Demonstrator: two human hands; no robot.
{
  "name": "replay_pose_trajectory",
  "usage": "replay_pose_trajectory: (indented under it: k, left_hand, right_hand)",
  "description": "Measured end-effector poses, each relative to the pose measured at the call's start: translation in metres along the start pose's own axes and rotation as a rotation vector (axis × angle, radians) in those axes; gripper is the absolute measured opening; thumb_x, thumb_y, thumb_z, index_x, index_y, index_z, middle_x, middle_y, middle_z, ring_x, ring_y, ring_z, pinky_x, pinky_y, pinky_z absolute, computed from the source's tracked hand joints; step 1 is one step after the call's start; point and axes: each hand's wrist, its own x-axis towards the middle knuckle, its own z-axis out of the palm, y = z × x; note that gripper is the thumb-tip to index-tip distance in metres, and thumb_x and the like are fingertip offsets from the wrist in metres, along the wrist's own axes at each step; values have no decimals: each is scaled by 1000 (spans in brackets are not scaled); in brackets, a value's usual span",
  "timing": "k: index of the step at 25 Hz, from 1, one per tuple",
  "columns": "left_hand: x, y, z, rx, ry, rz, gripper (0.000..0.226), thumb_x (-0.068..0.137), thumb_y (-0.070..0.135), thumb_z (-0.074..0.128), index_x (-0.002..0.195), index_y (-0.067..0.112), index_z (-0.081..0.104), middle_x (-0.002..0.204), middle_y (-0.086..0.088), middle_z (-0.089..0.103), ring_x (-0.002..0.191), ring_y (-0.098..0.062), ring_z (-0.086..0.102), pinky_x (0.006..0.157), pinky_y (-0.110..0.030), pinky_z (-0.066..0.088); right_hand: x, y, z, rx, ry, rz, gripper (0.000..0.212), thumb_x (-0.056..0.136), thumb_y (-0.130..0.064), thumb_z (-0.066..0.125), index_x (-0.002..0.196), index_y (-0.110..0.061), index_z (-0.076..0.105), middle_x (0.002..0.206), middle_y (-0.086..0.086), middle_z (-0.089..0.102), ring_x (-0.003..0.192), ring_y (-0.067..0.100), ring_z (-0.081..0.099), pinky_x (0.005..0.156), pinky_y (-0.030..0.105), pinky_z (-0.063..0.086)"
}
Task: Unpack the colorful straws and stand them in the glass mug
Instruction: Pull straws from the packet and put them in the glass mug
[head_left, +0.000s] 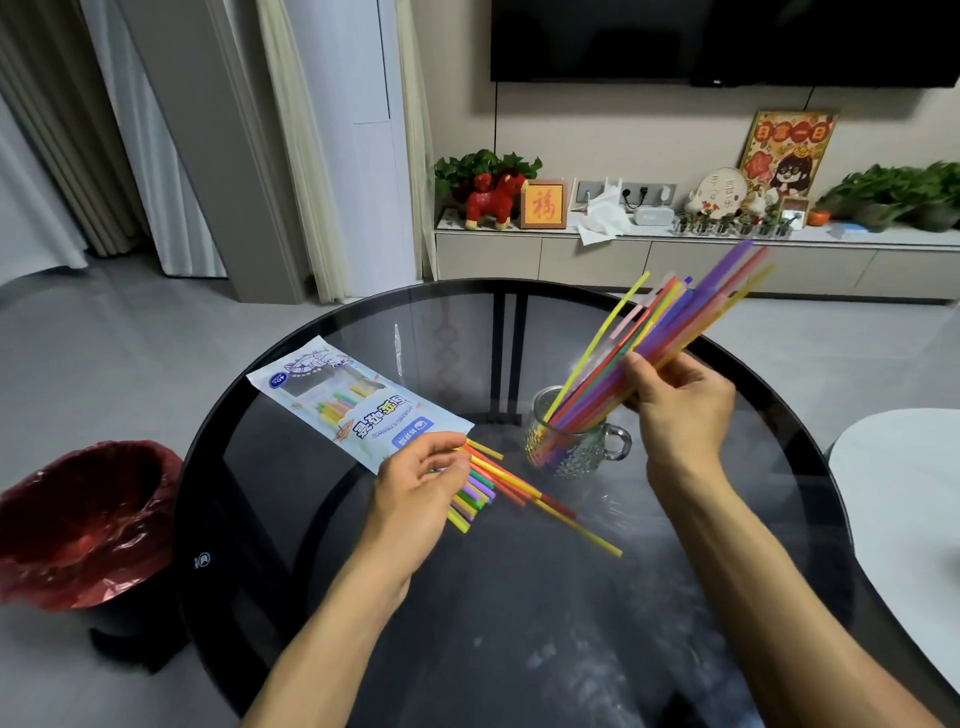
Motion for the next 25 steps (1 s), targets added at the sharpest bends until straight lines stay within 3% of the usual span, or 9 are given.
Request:
replay_pose_trajectory:
  k: [4, 7, 12, 14, 16, 18, 20, 22, 25]
  left_hand:
    - [0, -1, 2, 2, -3, 8, 16, 89, 13, 65, 95, 26, 71, 99, -2, 73, 90, -14, 70, 80, -30, 56]
    - [0, -1, 2, 3, 5, 29, 15, 89, 12, 65, 94, 25, 72, 96, 0, 74, 86, -12, 70, 74, -25, 56]
    - [-1, -3, 1, 308, 16, 145, 18, 89, 14, 61, 97, 28, 68, 93, 16, 69, 88, -3, 65, 65, -5, 47]
    - [-1, -7, 2, 538, 17, 270, 20, 89, 15, 58, 103, 27, 65, 99, 19, 66, 96, -4, 60, 71, -9, 43]
    - [4, -19, 2, 819, 8, 373, 33, 91, 22, 56, 123, 25, 58, 130, 6, 57, 122, -17, 48, 94, -19, 38]
    - [7, -30, 1, 1037, -60, 304, 51, 93, 36, 50, 143, 27, 38, 157, -2, 28, 145, -25, 21, 115, -37, 27]
    - [6, -33, 0, 1137, -171, 205, 59, 95, 46, 44, 148, 31, 26, 162, -1, 14, 149, -24, 9, 117, -45, 23]
    - [2, -32, -2, 1162, -224, 197, 57, 95, 48, 43, 147, 32, 29, 159, 4, 21, 146, -21, 14, 113, -43, 32]
    - [-5, -25, -4, 1178, -247, 266, 47, 93, 48, 46, 139, 33, 44, 148, 11, 38, 137, -16, 27, 104, -40, 42]
  right_hand:
    - [-1, 12, 5, -108, -13, 87, 9, 86, -11, 71, 79, -14, 77, 74, 4, 74, 68, 19, 70, 70, 39, 63]
    - [-6, 14, 1, -250, -26, 33, 7, 83, -22, 75, 79, -16, 78, 69, -2, 75, 65, 17, 74, 67, 39, 63]
    - [-6, 6, -14, -584, -86, -28, 41, 80, -50, 73, 60, -14, 72, 53, 2, 69, 49, 20, 69, 60, 44, 62]
    - [-11, 3, -20, -693, -168, 48, 50, 80, -57, 68, 57, -13, 71, 52, 3, 70, 46, 19, 69, 58, 41, 62]
    - [-14, -2, -30, -799, -259, 106, 48, 84, -53, 66, 60, -12, 72, 54, 2, 71, 47, 19, 69, 56, 39, 63]
    - [-19, -3, -39, -930, -429, 140, 39, 86, -46, 66, 67, -13, 72, 60, 2, 72, 52, 20, 70, 55, 39, 62]
    - [-29, -1, -39, -1067, -636, 161, 37, 83, -47, 66, 71, -13, 71, 65, 4, 72, 56, 22, 70, 58, 41, 62]
    - [-44, 9, -29, -1149, -780, 145, 39, 81, -54, 65, 75, -15, 68, 69, 4, 69, 62, 23, 68, 62, 41, 60]
    - [-67, 26, -9, -1248, -747, -49, 38, 83, -58, 59, 93, -21, 63, 92, 4, 69, 88, 29, 65, 66, 35, 47]
